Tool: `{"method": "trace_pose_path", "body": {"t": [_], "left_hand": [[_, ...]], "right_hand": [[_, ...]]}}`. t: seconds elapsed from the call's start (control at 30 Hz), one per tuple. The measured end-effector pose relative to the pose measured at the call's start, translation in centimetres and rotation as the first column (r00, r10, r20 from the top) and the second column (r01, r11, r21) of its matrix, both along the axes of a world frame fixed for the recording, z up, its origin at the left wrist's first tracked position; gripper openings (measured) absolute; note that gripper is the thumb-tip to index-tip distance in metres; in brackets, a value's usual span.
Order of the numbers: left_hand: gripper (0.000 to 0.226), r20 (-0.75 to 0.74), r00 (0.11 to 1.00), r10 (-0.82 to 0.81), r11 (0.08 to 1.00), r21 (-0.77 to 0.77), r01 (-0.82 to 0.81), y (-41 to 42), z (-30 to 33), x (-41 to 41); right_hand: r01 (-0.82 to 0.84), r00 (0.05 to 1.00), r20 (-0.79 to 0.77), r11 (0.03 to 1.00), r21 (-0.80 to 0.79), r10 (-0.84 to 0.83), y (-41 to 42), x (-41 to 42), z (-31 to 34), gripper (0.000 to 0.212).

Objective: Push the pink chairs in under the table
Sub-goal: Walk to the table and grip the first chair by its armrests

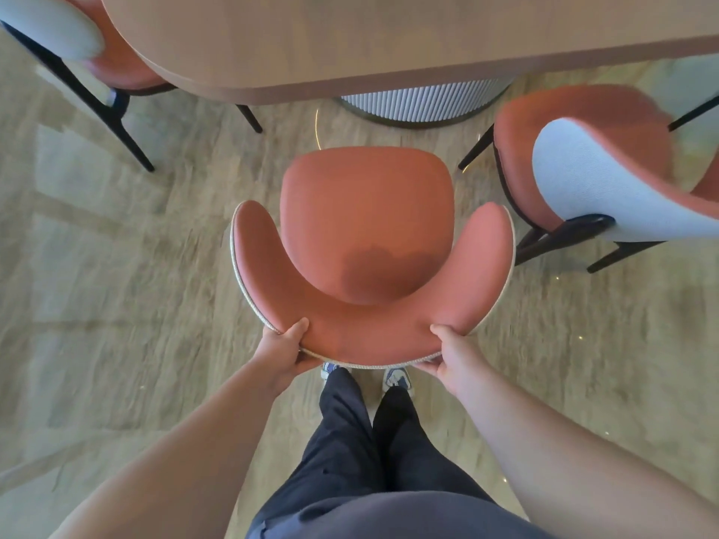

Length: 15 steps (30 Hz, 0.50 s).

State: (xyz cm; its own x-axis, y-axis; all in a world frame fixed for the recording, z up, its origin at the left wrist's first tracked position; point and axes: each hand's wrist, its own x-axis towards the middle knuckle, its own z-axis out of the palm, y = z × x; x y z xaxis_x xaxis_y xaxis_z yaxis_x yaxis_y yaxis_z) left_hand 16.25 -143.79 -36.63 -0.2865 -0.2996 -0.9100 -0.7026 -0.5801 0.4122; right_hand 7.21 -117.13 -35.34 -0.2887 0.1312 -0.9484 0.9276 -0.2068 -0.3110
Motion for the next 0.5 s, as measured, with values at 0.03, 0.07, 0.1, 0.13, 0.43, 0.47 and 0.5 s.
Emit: {"method": "trace_pose_path", "body": {"t": [0.03,0.07,0.1,0.13,0.43,0.47,0.5], "left_hand": [[0.036,0.000,1.000,-0.002,1.000,0.005,0.002,-0.2,0.1,-0.6],[0.035,0.002,1.000,-0.005,1.000,0.012,0.005,-0.4,0.1,-1.1],[0.035,0.005,1.000,-0.011,1.000,0.018,0.011,-0.6,0.2,-1.6],[0.035,0.011,1.000,-0.016,1.000,0.023,0.016,-0.8,0.2,-2.0],[0.054,0.054,0.997,-0.054,0.997,0.050,0.051,-1.4,0.8,-3.1],[0.062,0.074,0.994,-0.079,0.996,-0.029,0.081,-1.6,1.1,-3.2],[0.073,0.098,0.989,-0.110,0.980,-0.153,0.125,-1.8,1.4,-3.3]], "right_hand": [[0.002,1.000,-0.004,1.000,0.003,-0.002,-0.2,-0.4,0.0,0.038],[0.004,1.000,-0.004,1.000,0.005,-0.004,-0.4,-0.8,0.0,0.037],[0.006,1.000,-0.001,1.000,0.007,-0.006,-0.5,-1.1,0.0,0.035],[0.004,1.000,0.002,1.000,0.006,-0.004,-0.7,-1.4,0.0,0.032],[-0.037,0.999,-0.034,0.993,0.111,0.041,-0.8,-1.7,-0.1,0.054],[-0.063,0.997,-0.043,0.985,0.160,0.070,-0.9,-1.7,0.0,0.061],[-0.109,0.990,-0.060,0.962,0.248,0.128,-0.9,-1.8,0.2,0.066]]}}
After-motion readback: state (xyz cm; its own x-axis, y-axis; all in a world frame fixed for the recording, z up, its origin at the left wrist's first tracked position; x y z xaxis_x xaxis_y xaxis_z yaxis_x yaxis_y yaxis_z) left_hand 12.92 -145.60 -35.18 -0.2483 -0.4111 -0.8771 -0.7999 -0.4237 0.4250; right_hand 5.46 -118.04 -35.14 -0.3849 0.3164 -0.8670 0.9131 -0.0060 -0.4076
